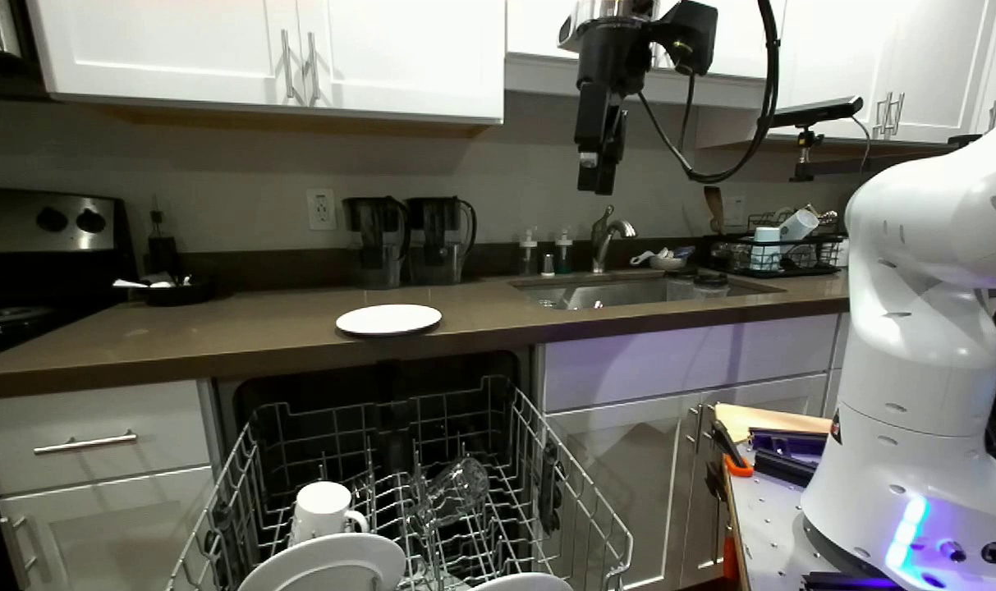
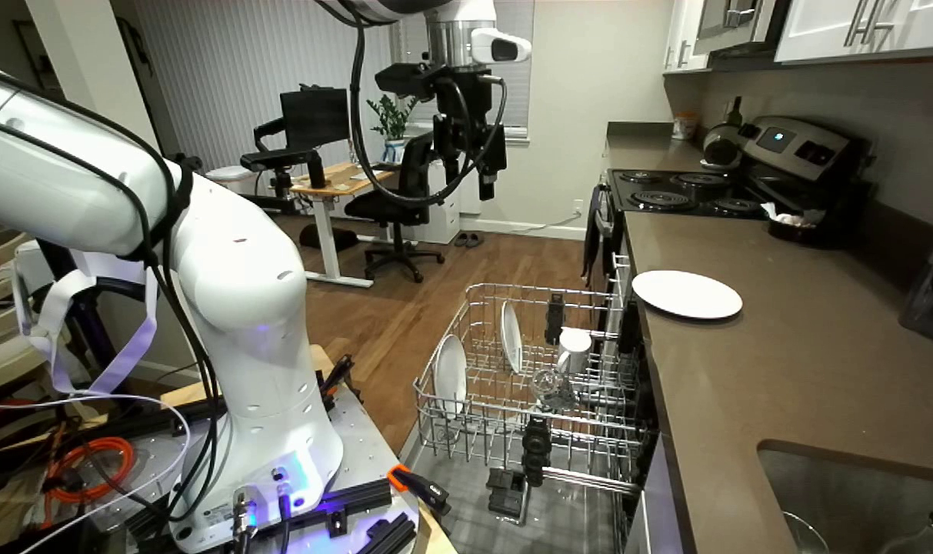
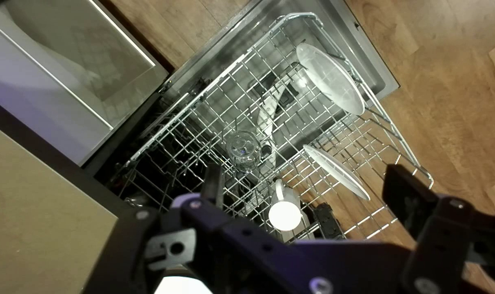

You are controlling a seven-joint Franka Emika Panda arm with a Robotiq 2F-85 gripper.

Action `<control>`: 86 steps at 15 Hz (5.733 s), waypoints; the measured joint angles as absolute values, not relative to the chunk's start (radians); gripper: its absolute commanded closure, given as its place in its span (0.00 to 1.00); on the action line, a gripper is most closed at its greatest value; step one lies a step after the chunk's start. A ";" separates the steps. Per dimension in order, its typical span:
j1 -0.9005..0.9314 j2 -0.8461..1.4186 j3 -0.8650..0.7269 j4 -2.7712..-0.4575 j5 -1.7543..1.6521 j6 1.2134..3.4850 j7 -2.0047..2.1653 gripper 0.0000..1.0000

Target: Take the right white plate and put it on the white plate on the countertop

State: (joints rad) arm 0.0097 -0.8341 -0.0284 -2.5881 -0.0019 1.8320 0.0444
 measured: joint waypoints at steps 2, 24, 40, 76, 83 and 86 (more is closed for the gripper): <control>0.010 -0.833 -0.028 -2.588 -0.002 1.834 0.044 0.00; 0.215 -0.191 0.190 -2.674 -0.023 2.505 -0.016 0.00; 0.196 0.212 0.168 -2.507 0.002 2.546 -0.187 0.00; 0.016 0.572 0.277 -2.442 -0.038 2.881 -0.226 0.09; 0.016 0.544 0.283 -2.442 -0.037 2.869 -0.226 0.69; 0.016 0.530 0.292 -2.442 -0.036 2.849 -0.226 0.88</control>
